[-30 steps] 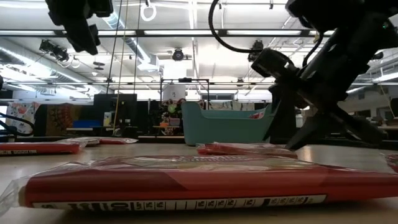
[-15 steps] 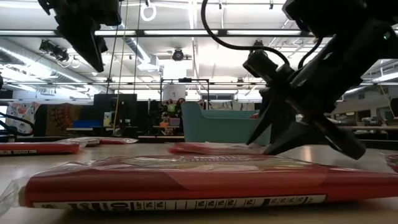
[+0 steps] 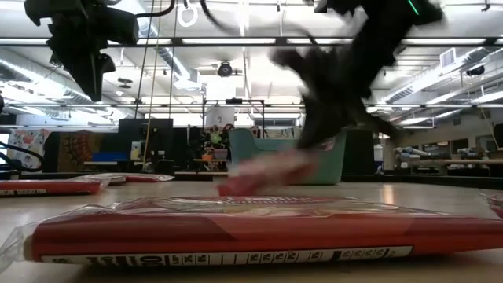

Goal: Sort popcorn bags into baskets
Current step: Put the popcorn bag into the bin

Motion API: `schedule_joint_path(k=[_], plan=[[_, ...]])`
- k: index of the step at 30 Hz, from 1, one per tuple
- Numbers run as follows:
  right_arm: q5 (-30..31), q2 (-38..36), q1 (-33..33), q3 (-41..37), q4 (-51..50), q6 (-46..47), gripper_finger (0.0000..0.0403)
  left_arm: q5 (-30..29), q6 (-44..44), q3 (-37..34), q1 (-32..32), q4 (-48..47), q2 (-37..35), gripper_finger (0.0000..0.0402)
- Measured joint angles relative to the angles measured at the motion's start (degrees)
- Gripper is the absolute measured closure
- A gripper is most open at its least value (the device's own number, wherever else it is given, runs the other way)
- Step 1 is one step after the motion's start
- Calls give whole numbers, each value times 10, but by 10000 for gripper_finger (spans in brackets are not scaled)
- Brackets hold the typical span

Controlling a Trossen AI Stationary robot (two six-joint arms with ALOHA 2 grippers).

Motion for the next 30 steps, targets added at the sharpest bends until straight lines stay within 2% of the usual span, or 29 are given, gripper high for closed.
schedule_joint_path(k=[3,6,8,11,15,20,25,30], plan=[[-36,-31,-34,96,-142,-67,399,-14,-8,0,0,7,0,280],[-65,-44,-85,199,-288,-124,399,-53,-13,0,0,27,0,280],[-61,-46,-126,268,-385,-161,399,-86,-21,0,0,52,0,280],[-23,-46,-190,347,-484,-219,399,-126,-34,0,1,105,0,280],[2,-46,-278,406,-538,-284,400,-152,-37,0,1,194,0,280],[3,-43,-356,412,-572,-311,401,-166,-26,0,13,253,0,280],[-2,12,-373,444,-593,-337,402,-165,-11,0,73,262,0,280],[-11,115,-378,538,-680,-370,402,-126,5,0,154,273,0,280]])
